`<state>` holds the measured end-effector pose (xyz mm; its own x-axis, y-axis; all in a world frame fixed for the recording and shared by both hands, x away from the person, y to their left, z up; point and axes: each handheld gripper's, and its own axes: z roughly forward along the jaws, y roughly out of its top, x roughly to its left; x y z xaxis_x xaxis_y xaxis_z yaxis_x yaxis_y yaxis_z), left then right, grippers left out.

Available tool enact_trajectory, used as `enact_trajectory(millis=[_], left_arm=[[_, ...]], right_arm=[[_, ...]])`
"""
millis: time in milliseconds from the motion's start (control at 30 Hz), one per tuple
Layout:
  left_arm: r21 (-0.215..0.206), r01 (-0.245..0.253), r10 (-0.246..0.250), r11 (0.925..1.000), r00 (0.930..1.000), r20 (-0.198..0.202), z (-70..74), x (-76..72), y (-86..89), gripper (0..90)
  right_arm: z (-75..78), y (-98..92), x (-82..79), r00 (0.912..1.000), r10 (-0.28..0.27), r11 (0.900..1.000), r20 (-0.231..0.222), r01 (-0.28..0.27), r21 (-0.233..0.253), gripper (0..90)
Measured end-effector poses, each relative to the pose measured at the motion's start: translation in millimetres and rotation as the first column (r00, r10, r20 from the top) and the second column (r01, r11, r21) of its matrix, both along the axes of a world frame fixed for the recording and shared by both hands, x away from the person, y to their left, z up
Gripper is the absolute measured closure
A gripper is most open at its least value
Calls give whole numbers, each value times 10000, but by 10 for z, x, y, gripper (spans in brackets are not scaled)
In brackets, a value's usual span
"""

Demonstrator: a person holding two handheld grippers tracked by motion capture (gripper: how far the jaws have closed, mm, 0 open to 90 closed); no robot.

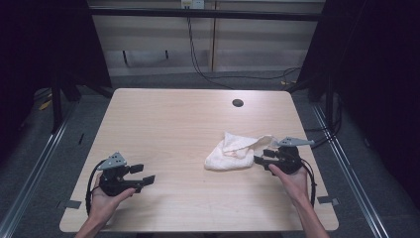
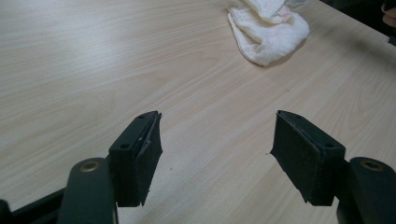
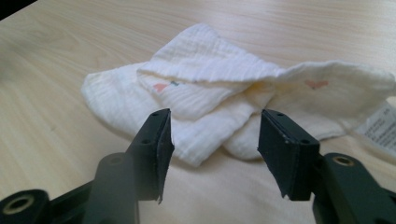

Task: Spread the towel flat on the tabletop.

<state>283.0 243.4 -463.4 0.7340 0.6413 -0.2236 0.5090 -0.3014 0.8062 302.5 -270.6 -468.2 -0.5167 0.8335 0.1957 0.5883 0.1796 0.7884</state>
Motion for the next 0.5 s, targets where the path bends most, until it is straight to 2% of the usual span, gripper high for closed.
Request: enact_trajectory(millis=[33, 67, 167, 267, 367, 500], left_arm=[[-35, 15, -15, 10000, 10000, -49, 1, 1, -1, 324], [40, -31, 31, 10000, 10000, -30, 11, -7, -3, 324], [-83, -75, 75, 9999, 10000, 8, 20, -14, 13, 323], [-94, -218, 217, 9997, 9998, -31, 10, -5, 31, 312], [-68, -285, 284, 9996, 9996, -90, -3, 6, 40, 310], [-10, -228, 228, 9997, 9997, -89, -7, 7, 27, 311]], right_arm=[[-10, 9, 43, 10000, -12, 10000, -55, 12, 4, 415], [-47, 51, 115, 9998, -12, 9996, -174, 7, -278, 394], [-99, 79, 185, 9991, 118, 9997, -399, -126, -198, 380], [-151, 107, 309, 9986, 202, 9991, -481, -220, -368, 355], [-214, 99, 356, 9981, 135, 9996, -595, -150, -247, 347], [-319, 126, 394, 9967, 159, 9983, -800, -203, -546, 347]])
